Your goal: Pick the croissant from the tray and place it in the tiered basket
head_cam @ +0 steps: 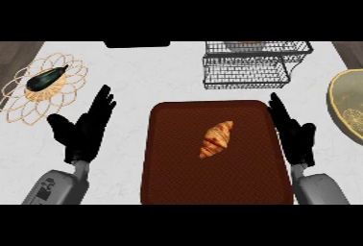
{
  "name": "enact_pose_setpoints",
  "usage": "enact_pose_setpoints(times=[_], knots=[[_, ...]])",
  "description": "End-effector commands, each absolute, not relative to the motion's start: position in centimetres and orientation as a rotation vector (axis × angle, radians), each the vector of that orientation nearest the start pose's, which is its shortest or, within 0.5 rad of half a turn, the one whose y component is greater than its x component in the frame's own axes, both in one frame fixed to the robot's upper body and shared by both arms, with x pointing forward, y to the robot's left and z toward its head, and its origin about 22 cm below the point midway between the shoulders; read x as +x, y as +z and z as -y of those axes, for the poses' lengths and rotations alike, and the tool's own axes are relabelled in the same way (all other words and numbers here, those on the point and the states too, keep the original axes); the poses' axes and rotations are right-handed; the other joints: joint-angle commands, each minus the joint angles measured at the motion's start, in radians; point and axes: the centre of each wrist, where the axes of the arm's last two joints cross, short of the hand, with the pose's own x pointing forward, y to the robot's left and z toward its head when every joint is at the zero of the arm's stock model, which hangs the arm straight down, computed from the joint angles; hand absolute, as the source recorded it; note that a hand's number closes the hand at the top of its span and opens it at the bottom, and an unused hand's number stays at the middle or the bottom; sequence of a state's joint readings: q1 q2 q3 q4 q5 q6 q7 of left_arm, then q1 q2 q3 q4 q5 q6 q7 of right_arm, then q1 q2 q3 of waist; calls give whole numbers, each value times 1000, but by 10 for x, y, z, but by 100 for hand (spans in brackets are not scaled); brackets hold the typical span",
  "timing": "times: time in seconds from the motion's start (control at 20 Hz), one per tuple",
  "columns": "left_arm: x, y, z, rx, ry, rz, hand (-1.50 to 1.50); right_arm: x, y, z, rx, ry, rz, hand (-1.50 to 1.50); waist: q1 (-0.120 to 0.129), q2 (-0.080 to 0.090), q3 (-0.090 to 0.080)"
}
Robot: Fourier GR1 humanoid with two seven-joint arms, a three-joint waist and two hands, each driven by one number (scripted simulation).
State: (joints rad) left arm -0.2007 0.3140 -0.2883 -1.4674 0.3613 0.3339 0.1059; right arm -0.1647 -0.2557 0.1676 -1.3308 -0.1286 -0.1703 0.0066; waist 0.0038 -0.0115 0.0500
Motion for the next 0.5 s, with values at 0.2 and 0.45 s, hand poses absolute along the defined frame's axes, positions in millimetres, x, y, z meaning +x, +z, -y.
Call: enact_pose_setpoints(times=[0.2,0.45], knots=[[287,49,-239,223,-99,1650,0,313,83,239,-246,-142,1768,150,-4,1,-51],[282,39,-202,201,-91,1660,0,294,52,212,-148,-469,1572,-150,-19,6,-49]])
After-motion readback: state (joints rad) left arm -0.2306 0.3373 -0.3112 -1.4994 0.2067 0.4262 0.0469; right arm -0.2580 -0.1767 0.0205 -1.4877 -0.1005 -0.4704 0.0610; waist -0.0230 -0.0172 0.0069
